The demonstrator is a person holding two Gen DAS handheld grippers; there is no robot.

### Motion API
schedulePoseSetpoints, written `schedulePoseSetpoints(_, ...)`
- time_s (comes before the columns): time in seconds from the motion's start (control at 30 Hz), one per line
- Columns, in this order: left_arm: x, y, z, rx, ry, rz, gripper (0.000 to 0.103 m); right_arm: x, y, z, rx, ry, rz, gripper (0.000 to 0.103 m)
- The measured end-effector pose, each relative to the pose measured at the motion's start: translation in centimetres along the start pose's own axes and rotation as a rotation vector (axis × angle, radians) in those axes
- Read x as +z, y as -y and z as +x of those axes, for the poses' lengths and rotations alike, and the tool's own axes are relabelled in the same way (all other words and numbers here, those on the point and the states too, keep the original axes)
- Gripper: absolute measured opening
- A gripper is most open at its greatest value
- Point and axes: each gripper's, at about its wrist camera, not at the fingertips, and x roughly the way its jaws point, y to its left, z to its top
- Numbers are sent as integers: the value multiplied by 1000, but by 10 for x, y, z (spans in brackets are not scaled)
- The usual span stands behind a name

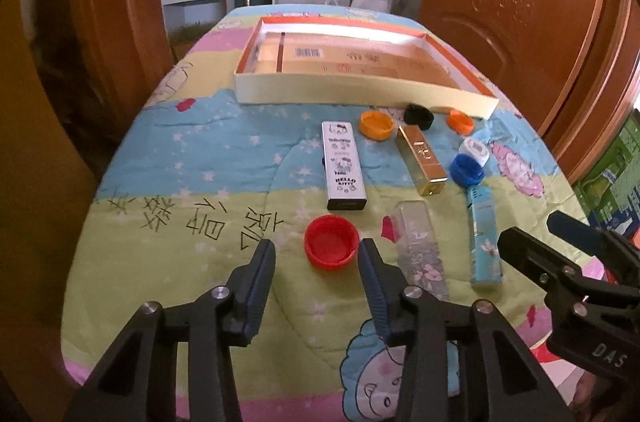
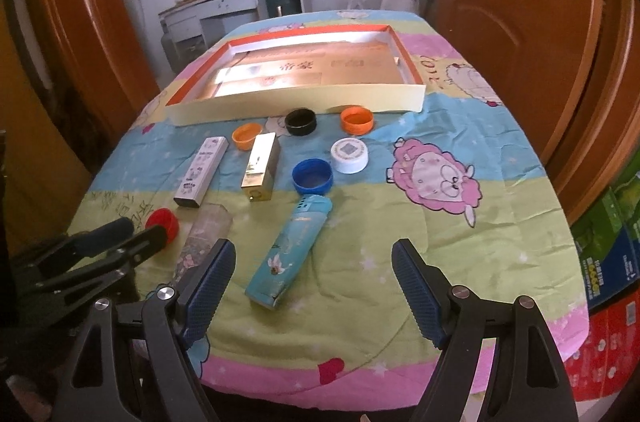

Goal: Organize rigid objects
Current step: 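Grasp the red bottle cap with the left tool while the right tool grasps the teal tube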

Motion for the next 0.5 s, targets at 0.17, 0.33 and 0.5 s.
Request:
schedulePoseSetpoints(0.17,2,3,9,-10,3,28,41,3,-2,11,-1,-16,4,82)
schedulePoseSetpoints(0.33,0,8,12,12,20,85,40,6,-5,23,-17,-34,11,68)
schedulePoseSetpoints(0.5,-2,4,11,-5,34,88,35,5,-13,35,-58,-66,-10,46)
